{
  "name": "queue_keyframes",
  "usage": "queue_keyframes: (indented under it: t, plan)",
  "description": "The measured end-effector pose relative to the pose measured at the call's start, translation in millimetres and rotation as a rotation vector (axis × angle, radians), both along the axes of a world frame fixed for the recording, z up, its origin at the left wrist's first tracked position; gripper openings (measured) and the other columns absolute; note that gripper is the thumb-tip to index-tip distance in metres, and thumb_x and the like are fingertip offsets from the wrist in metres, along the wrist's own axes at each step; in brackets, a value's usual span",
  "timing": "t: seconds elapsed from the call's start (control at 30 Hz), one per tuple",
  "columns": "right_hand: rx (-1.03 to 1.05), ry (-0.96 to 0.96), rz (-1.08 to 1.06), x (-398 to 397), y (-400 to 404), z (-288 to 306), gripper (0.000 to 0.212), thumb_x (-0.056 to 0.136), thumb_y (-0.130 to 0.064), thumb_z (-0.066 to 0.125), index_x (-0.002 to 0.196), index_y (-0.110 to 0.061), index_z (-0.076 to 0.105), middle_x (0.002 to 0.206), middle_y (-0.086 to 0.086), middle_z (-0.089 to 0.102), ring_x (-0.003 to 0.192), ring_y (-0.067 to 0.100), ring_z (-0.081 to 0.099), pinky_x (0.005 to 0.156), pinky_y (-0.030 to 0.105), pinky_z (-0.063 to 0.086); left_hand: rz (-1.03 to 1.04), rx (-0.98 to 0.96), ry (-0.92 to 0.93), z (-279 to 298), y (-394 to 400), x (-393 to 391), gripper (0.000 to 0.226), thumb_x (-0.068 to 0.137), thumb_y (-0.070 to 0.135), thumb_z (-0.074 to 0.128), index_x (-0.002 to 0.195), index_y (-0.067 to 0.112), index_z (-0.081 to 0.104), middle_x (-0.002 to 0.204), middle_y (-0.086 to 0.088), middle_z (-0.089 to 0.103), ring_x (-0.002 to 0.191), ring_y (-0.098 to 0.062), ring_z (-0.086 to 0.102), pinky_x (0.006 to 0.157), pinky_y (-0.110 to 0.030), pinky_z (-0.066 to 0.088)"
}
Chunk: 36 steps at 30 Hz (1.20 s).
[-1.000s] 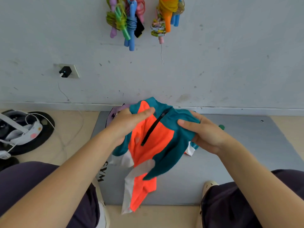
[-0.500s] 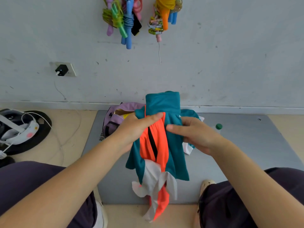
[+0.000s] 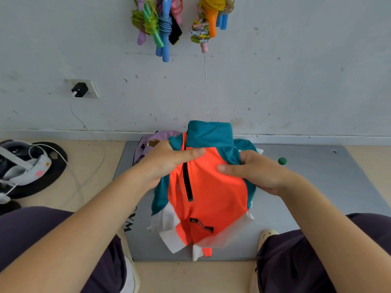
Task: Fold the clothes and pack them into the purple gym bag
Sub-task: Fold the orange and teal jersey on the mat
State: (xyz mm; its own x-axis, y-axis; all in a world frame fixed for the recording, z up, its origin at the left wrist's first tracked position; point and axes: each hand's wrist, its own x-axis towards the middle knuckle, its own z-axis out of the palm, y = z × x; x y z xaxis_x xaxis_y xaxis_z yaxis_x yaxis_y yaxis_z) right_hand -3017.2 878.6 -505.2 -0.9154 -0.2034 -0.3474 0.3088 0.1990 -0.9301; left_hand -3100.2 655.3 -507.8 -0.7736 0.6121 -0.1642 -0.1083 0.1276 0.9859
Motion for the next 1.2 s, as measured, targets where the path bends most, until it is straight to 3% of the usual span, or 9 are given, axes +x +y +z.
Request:
queue_keyframes:
  t: [0.17,0.3,0.53,0.7,0.8,0.87,1.0,1.13,1.2]
  plan:
    - [0.09,0.125,-0.263,-1.2,31.4,9.4,0.033,0.09,-0.045,0.06,0.098,-0.016,0.074,0.103,0.006,0.075,0.093,0.014,0.07,0.086,0.035,0.055,-0.143,-0.345,0.179,-5.2,-24.1,-19.3,0.014,0.08,0.043,0.077,0.092,0.041,0.072,0.088,0.018,0.074,0.08,0.0,0.069,0.068,-0.012,0.049]
    - [0.387,0.076,-0.255,4.8,45.7,9.3,0.049,0.089,-0.053,0.059,0.101,-0.006,0.068,0.107,0.021,0.069,0.089,0.024,0.067,0.096,0.053,0.05,-0.137,-0.692,0.26,-20.4,-36.6,-30.1,0.056,0.077,0.059,0.072,0.061,0.015,0.042,0.056,0.009,0.037,0.055,-0.01,0.036,0.056,-0.028,0.024]
    - [0.697,-0.089,0.084,19.7,47.8,14.3,0.104,0.049,-0.085,0.065,0.1,0.005,0.06,0.083,0.007,0.059,0.076,0.022,0.055,0.078,0.041,0.046,-0.066,-0.442,0.211,-20.5,-34.2,-15.3,0.045,0.09,0.058,0.057,0.09,0.015,0.069,0.07,0.016,0.065,0.069,-0.001,0.059,0.068,-0.022,0.041]
    - [0.442,-0.075,0.032,23.6,59.5,6.2,0.086,0.057,-0.069,0.078,0.092,0.008,0.06,0.079,0.007,0.062,0.075,0.02,0.057,0.076,0.039,0.046,-0.433,-0.682,0.162,-9.8,-50.1,-12.9,0.086,0.05,0.083,0.072,0.096,0.011,0.068,0.089,-0.003,0.073,0.078,-0.018,0.064,0.077,-0.041,0.049]
    - [0.286,-0.016,-0.045,21.8,58.8,0.6,0.07,0.072,-0.06,0.069,0.105,0.002,0.065,0.102,0.018,0.071,0.09,0.028,0.066,0.089,0.048,0.051,-0.421,-0.579,0.158,-12.8,-54.2,-14.7,0.056,0.055,0.067,0.082,0.082,0.018,0.074,0.086,-0.001,0.076,0.074,-0.008,0.065,0.075,-0.03,0.05]
    - [0.21,0.03,-0.088,20.4,55.3,-0.1,0.054,0.074,-0.057,0.063,0.104,-0.013,0.072,0.105,0.013,0.073,0.092,0.021,0.07,0.077,0.032,0.058,-0.329,-0.404,0.139,-11.0,-53.3,-15.6,0.04,0.06,0.057,0.083,0.077,0.022,0.075,0.079,0.009,0.074,0.071,-0.002,0.064,0.069,-0.017,0.048]
    - [0.124,0.06,-0.102,20.3,55.0,3.6,0.039,0.071,-0.062,0.072,0.078,-0.024,0.076,0.074,-0.002,0.071,0.065,0.008,0.064,0.054,0.018,0.05,-0.269,-0.187,0.026,-9.2,-53.7,-16.5,0.031,0.07,0.055,0.079,0.084,0.027,0.077,0.09,0.006,0.076,0.083,-0.006,0.071,0.072,-0.015,0.052]
    - [0.246,-0.049,0.257,25.1,53.9,6.2,0.017,0.065,-0.05,0.075,0.07,-0.033,0.075,0.066,-0.015,0.068,0.059,-0.002,0.062,0.058,0.01,0.046,-0.284,-0.283,0.073,-5.2,-53.9,-14.3,0.029,0.077,0.056,0.073,0.088,0.029,0.076,0.093,0.004,0.077,0.083,-0.009,0.072,0.071,-0.019,0.053]
    - [0.35,-0.144,0.406,28.9,52.6,3.8,0.039,0.06,-0.056,0.078,0.082,-0.024,0.076,0.082,-0.009,0.074,0.075,0.008,0.069,0.073,0.02,0.052,-0.324,-0.351,0.057,-1.6,-57.9,-15.2,0.057,0.062,0.067,0.079,0.091,0.018,0.073,0.092,0.001,0.077,0.08,-0.012,0.071,0.072,-0.023,0.054]
